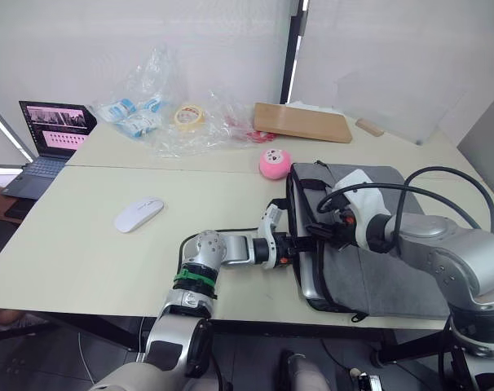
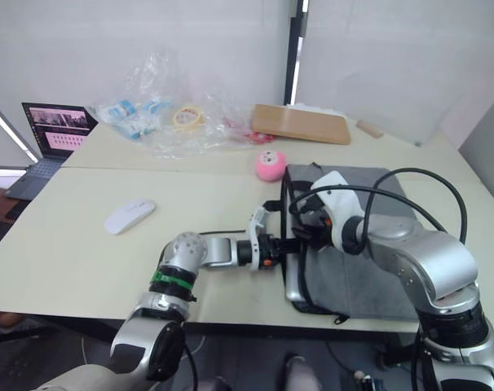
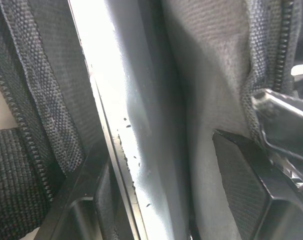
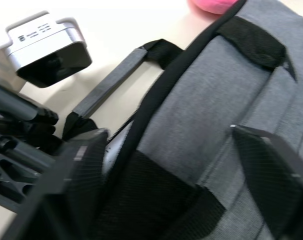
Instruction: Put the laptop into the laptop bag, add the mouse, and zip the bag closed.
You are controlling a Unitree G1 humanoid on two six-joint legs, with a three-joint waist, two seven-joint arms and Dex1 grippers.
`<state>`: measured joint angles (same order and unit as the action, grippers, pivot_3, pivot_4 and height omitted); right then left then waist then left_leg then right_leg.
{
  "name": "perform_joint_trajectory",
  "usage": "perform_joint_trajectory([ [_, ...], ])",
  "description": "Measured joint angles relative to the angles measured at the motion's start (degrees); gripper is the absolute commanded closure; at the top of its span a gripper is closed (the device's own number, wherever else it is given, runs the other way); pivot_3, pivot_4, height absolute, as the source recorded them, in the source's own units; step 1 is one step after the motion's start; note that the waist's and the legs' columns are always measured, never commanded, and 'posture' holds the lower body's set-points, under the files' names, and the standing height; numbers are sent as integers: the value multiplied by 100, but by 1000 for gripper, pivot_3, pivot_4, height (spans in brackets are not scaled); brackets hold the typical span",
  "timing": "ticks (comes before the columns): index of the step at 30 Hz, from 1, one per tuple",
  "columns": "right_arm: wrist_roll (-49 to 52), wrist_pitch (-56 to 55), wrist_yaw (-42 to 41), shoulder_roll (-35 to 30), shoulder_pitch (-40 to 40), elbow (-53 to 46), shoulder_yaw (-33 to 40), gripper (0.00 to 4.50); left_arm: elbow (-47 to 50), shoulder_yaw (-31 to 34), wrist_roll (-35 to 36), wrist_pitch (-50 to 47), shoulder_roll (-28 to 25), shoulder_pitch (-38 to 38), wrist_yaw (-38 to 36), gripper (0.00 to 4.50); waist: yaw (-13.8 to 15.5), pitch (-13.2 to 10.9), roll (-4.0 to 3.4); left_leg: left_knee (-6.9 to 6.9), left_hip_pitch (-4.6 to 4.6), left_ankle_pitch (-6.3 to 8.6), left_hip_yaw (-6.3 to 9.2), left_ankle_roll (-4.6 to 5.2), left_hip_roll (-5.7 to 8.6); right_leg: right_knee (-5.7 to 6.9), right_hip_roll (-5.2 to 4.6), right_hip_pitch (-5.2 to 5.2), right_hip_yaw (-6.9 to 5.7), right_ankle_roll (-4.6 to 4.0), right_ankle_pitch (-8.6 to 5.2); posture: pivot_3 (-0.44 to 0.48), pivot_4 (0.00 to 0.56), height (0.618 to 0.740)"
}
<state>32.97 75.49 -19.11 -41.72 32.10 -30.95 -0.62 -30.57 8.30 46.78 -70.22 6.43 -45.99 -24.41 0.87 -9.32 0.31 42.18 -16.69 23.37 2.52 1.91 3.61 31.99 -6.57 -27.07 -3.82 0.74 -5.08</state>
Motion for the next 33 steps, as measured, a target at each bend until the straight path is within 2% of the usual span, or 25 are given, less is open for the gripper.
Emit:
perform_joint_trajectory([
  [8, 0, -51, -168, 62, -136, 9, 6, 4245, 13, -12, 0, -6, 0, 2, 0, 1583, 5, 0, 0, 1, -1, 0, 0, 0, 0, -1, -1, 0, 0, 0, 0, 0, 150, 740],
  [9, 0, -48, -169, 84, -142, 17, 38, 4488, 40, -12, 0, -11, 0, 8, 0, 1583, 5, 0, 0, 1, -1, 0, 0, 0, 0, -1, -1, 0, 0, 0, 0, 0, 150, 740],
  [13, 60, 16, -198, 257, -149, 118, 288, 4488, 92, -9, 2, -14, 0, 26, 0, 1583, 3, 0, 0, 1, -1, 0, -1, 1, -5, 0, -1, 0, 1, 0, 0, 0, 150, 740],
  [16, 285, 239, -247, 539, -124, 335, 735, 4488, 204, -9, 8, -29, 0, 98, -1, 1583, -4, 0, 0, 1, -2, 0, -1, 1, -10, 0, 0, 0, 3, 0, 1, 0, 150, 740],
  [18, 415, 272, -422, 447, -74, 525, 918, 4488, 314, 0, 33, -96, 0, 183, -5, 1583, 0, 0, 0, 1, -1, 1, -2, 4, -10, -1, 0, 0, 1, 0, 1, 0, 150, 740],
  [24, 1041, 991, -731, 446, 676, 1128, 1761, 4488, 515, 69, 40, -140, -1, 297, -4, 1583, -15, 0, 0, 1, -3, 1, -6, 9, -15, -3, 4, 0, 4, -2, 4, 0, 150, 740],
  [33, 1281, 1659, -587, 775, 1230, 1376, 2372, 4488, 615, 180, 41, -235, -12, 307, -7, 1583, -28, 0, -1, 0, -5, 2, -10, 11, -20, -3, 6, 0, 8, -1, 5, 0, 150, 740],
])
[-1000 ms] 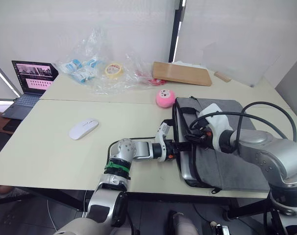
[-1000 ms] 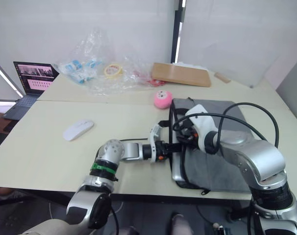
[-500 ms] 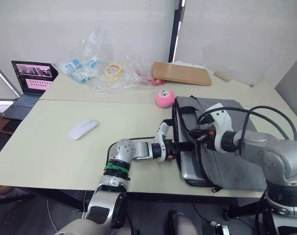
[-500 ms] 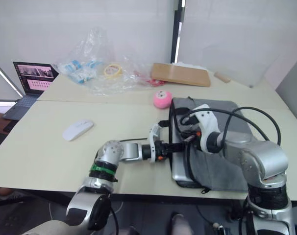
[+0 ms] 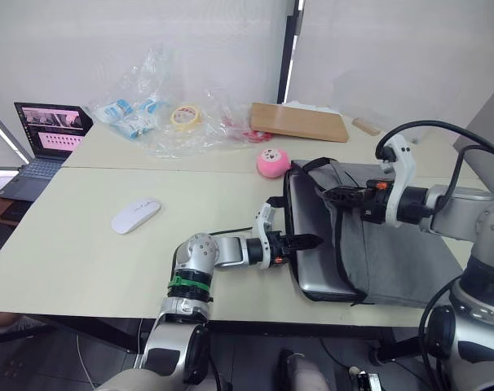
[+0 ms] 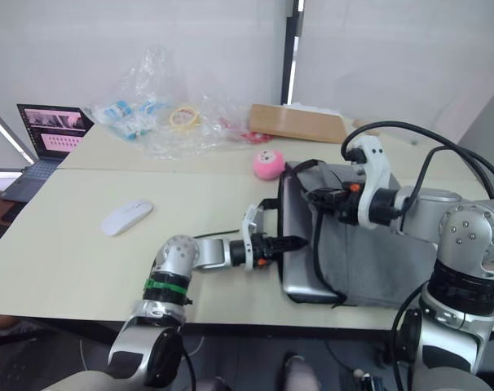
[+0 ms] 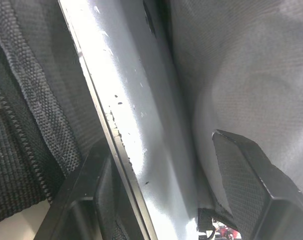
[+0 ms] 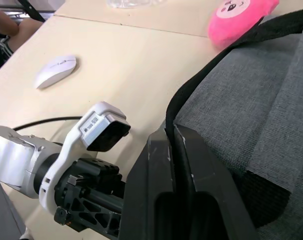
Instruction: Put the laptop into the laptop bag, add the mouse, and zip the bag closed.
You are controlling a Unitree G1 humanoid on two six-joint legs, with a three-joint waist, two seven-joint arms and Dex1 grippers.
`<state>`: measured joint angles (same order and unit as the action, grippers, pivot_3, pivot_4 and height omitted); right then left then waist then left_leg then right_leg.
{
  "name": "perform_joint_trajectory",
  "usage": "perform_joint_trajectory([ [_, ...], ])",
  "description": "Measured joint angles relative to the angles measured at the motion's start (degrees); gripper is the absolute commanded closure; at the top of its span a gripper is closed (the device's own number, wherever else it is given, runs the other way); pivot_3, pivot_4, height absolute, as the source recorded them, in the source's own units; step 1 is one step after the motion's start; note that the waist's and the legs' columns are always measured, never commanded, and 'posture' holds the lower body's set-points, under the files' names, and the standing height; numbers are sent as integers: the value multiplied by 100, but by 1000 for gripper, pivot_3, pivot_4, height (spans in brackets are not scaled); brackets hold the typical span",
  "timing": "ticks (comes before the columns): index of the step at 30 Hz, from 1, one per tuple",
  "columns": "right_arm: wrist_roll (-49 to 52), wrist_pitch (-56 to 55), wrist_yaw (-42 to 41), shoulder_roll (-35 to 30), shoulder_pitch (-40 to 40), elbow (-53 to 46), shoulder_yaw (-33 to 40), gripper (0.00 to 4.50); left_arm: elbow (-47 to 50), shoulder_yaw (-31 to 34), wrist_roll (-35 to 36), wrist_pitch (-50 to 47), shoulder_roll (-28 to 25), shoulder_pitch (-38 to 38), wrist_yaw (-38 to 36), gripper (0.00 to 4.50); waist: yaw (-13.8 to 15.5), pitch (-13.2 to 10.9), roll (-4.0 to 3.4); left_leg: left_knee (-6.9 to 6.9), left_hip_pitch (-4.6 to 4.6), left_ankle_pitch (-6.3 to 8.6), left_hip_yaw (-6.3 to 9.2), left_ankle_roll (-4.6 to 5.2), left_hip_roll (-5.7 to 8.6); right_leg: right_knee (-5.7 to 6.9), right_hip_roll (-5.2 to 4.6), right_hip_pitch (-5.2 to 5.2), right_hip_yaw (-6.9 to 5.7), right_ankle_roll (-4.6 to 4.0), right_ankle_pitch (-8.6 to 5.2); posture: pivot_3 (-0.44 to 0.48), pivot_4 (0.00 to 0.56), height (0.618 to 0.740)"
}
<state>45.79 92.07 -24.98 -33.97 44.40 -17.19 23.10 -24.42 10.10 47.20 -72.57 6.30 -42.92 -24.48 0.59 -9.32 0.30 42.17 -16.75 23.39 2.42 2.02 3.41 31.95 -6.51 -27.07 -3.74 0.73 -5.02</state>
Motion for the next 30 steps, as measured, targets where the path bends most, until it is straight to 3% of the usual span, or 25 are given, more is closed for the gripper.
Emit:
perform_joint_trajectory([
  [5, 0, 1, 200, 199, 19, -2, 26, 4488, -20, -54, -11, 97, 7, -2, -7, 1583, 2, 0, 0, 0, 5, 0, 0, 0, 2, 1, -1, 0, 0, 0, 0, 0, 150, 740],
  [10, 18, 1, 257, 200, 17, -12, 26, 4500, -32, -109, -14, 142, 5, -3, -43, 176, 2, 0, 0, 1, 5, 0, -1, -1, 4, 2, -1, 0, 0, 0, 0, 0, 150, 740],
  [15, 42, 1, 272, 200, 14, -12, 26, 4500, -34, -109, -13, 126, -11, -4, -118, 79, -2, 0, -1, 1, 5, 0, -4, 0, 2, 4, -1, 0, 4, 0, 0, 0, 150, 740],
  [27, 49, 1, 273, 200, 3, -14, 26, 4500, -101, 113, 2, -210, -10, -10, -59, 3922, -8, 0, -1, 0, 7, 0, -5, 0, 2, 3, 0, 0, 4, 0, 0, 0, 150, 740],
  [30, 53, 2, 262, 191, -55, -16, 25, 4500, -100, 201, 13, -317, -10, -1, 6, 4210, -5, 1, -2, 0, 7, 0, -5, 0, 2, 4, -1, -1, 4, 0, 0, 0, 150, 740],
])
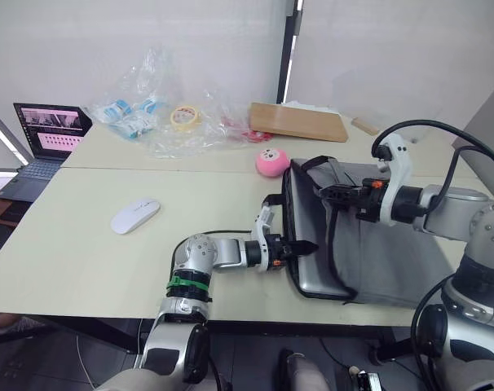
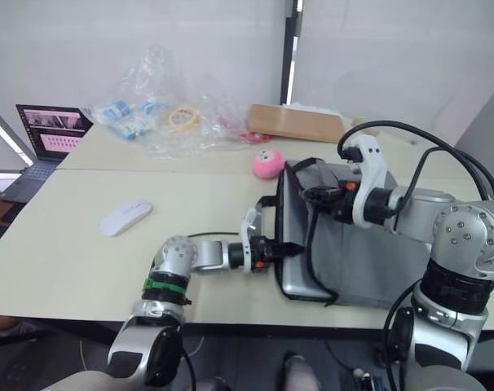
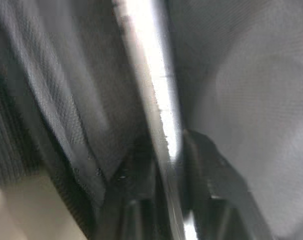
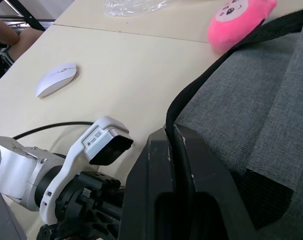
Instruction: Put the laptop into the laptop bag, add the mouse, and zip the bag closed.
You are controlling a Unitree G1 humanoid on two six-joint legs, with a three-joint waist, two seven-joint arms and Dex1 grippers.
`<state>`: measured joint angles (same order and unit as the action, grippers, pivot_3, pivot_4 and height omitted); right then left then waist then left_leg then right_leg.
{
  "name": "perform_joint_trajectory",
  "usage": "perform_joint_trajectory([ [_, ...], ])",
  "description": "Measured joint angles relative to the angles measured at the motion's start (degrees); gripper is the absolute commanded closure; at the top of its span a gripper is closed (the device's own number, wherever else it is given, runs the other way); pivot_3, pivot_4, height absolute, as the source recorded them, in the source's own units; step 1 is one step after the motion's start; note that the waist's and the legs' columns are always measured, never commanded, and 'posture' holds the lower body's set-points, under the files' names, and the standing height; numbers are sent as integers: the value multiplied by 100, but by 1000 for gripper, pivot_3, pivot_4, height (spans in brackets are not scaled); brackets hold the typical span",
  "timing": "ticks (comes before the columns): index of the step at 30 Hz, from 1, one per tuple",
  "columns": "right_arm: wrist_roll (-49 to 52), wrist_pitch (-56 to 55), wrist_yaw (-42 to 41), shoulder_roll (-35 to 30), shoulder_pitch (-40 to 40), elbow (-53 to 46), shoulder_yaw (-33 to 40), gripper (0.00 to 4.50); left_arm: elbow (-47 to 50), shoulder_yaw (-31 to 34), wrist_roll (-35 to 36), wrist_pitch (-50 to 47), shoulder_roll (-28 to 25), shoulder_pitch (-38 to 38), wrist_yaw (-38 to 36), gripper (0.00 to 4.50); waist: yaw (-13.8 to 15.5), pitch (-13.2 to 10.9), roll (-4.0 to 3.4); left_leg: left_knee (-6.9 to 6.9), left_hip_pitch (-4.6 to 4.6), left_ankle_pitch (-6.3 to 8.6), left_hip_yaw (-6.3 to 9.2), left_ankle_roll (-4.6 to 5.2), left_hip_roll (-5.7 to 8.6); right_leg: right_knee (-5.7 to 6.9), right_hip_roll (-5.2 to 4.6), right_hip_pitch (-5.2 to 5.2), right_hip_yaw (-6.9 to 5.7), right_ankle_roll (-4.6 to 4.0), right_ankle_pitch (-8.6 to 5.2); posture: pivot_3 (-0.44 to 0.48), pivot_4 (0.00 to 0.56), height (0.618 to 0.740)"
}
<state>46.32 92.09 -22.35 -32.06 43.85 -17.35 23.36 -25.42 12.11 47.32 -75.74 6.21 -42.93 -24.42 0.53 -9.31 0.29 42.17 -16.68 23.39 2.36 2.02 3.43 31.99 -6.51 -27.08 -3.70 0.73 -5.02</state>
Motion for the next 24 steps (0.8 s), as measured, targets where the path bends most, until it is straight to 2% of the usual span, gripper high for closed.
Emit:
perform_joint_trajectory([
  [12, 302, 0, 142, 46, -38, -12, 66, 4500, -342, 148, -8, 23, 47, -148, 132, 4210, 3, 0, -1, -1, 1, 0, 1, 0, 8, -1, -1, 0, 0, 0, 0, 0, 150, 740],
  [24, 678, 0, 570, 163, -94, -16, 221, 4500, -705, -310, 37, 715, 85, -227, 3, 4210, 9, 1, -1, 2, -2, 0, 0, 0, 4, -1, -4, 0, 3, 4, 3, 0, 150, 740],
])
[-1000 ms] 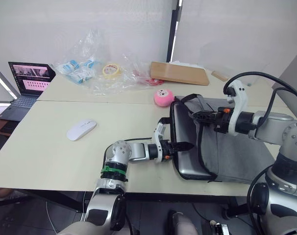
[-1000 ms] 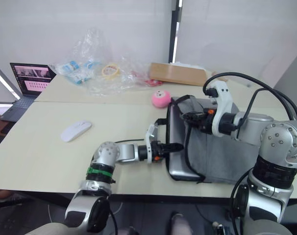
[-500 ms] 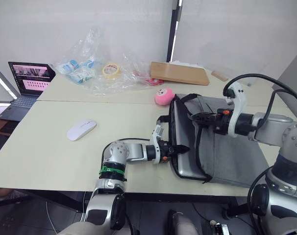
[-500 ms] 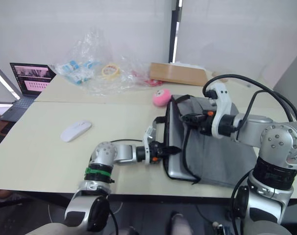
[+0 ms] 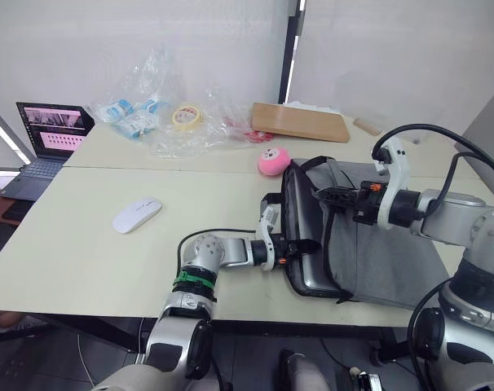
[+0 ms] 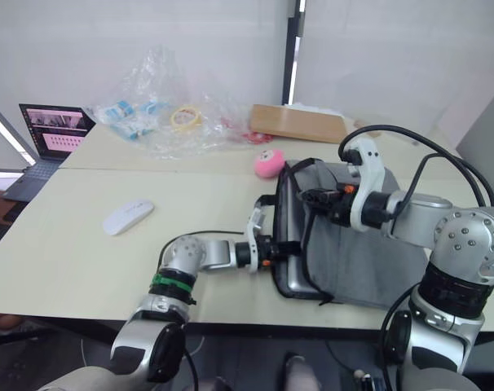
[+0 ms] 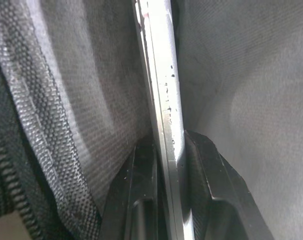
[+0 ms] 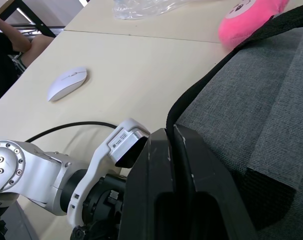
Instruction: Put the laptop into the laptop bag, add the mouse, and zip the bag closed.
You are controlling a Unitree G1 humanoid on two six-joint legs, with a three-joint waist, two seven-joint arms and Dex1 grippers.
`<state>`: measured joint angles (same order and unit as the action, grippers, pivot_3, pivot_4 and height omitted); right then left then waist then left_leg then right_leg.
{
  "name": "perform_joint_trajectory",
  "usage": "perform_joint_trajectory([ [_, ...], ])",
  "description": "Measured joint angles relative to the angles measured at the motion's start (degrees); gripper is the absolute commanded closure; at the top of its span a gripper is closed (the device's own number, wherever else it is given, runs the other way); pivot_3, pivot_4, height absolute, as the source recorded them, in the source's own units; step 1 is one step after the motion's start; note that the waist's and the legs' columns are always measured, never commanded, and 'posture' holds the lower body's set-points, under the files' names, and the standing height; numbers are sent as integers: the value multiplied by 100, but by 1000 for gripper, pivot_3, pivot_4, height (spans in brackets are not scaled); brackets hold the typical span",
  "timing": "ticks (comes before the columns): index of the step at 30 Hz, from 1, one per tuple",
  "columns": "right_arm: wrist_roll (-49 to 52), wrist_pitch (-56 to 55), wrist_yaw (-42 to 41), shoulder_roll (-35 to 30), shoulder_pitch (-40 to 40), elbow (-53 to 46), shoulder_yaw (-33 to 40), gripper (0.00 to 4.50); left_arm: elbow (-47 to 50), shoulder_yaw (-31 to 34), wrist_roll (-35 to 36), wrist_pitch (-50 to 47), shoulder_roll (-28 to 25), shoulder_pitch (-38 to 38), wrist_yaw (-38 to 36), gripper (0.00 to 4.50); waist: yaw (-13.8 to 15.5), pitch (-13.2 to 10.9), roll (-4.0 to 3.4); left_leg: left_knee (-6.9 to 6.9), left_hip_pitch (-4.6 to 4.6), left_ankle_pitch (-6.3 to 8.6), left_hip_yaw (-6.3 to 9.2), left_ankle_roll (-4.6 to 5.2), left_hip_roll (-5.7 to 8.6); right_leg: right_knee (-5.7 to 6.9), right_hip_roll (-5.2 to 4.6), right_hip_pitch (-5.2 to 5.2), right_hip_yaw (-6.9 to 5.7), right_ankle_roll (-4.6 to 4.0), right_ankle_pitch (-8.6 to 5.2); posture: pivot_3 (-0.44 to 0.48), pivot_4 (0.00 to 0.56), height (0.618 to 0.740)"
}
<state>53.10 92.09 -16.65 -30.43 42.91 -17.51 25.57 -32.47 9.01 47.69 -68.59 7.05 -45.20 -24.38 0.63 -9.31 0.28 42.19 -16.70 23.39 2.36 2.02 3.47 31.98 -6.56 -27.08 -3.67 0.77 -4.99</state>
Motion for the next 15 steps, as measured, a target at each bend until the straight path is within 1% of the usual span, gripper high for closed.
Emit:
perform_joint_trajectory([
  [2, 33, 0, 45, 0, -13, -1, 1, 4500, -2, -42, 15, 46, 0, 0, -1, 4210, 0, 0, 0, 0, 0, 0, 0, 0, -1, 0, 0, 0, 0, 0, 0, 0, 150, 740],
  [4, 57, 0, 58, 0, -18, -1, 2, 4500, 7, -107, 16, 97, -1, 0, -26, 3154, 0, 0, 0, 0, -1, 0, 0, 0, -1, 0, 0, 0, 0, 0, 0, 0, 150, 740],
  [10, 78, 0, 55, -1, -31, -2, 0, 4500, 331, -391, -1, -25, -46, 5, -170, 1173, 1, 0, 0, -2, -4, 0, 0, 1, -4, -3, 1, 0, -1, 0, 0, 0, 150, 740],
  [12, 106, 0, 46, -1, -53, -6, -4, 4500, 578, -604, -123, -16, -173, 37, -304, 533, -11, 0, 0, -2, -5, 0, -2, 1, -5, -2, 3, 0, -1, 0, 0, 0, 150, 740],
  [13, 112, -1, 41, 1, -60, -8, -6, 4500, 754, -717, -184, -18, -291, 69, -398, 113, -17, 0, 0, -3, -7, 0, -5, 1, -7, 0, 4, 0, 3, -1, 1, 0, 150, 740],
  [15, 117, -3, 35, 12, -65, -18, -18, 4500, 1067, -826, -214, -35, -511, 164, -554, 50, -39, 0, -1, -7, -9, 0, -8, 1, -13, 0, 8, 0, 8, -1, 0, 0, 150, 740],
])
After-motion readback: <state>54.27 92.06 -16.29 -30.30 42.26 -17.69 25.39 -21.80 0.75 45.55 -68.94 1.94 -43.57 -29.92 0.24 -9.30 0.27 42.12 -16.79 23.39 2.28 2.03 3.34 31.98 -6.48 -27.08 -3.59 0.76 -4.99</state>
